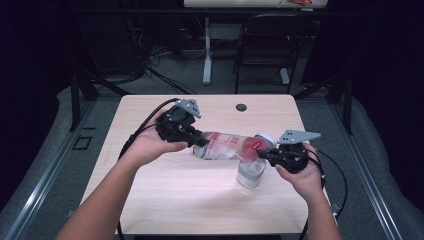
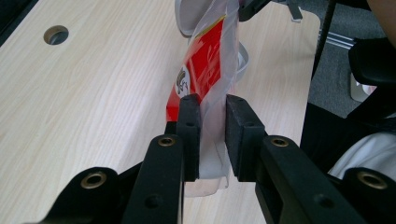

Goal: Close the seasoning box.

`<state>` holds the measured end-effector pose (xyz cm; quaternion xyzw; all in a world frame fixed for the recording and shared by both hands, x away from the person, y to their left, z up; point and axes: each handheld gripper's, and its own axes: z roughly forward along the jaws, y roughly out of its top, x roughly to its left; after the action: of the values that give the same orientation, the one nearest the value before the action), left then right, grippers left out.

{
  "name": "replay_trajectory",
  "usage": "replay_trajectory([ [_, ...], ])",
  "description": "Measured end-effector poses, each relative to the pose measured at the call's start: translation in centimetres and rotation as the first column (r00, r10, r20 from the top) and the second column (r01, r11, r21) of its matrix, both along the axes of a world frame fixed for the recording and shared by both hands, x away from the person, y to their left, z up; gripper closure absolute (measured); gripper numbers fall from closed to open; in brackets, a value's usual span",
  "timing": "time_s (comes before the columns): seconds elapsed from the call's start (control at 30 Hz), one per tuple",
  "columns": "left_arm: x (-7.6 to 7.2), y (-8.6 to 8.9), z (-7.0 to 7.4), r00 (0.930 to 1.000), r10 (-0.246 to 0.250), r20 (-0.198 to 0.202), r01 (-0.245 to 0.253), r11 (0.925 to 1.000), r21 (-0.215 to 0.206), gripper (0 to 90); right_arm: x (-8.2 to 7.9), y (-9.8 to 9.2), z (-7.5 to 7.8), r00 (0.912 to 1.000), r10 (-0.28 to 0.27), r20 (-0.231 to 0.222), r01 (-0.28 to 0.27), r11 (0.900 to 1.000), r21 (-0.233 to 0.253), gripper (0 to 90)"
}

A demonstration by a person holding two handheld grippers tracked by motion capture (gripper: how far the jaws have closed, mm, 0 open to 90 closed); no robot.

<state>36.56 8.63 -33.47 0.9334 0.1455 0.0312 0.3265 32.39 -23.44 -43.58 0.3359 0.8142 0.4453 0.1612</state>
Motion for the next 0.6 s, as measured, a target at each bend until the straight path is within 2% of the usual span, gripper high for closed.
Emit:
replay_trajectory([
  [0.6, 0.00, -0.21, 0.15, 1.0000, -0.001, 0.004, 0.001, 1.0000, 0.001, 77.4, 0.00, -0.01, -0.01, 1.0000, -0.002, 0.001, 0.002, 1.000, -0.005, 85.0],
])
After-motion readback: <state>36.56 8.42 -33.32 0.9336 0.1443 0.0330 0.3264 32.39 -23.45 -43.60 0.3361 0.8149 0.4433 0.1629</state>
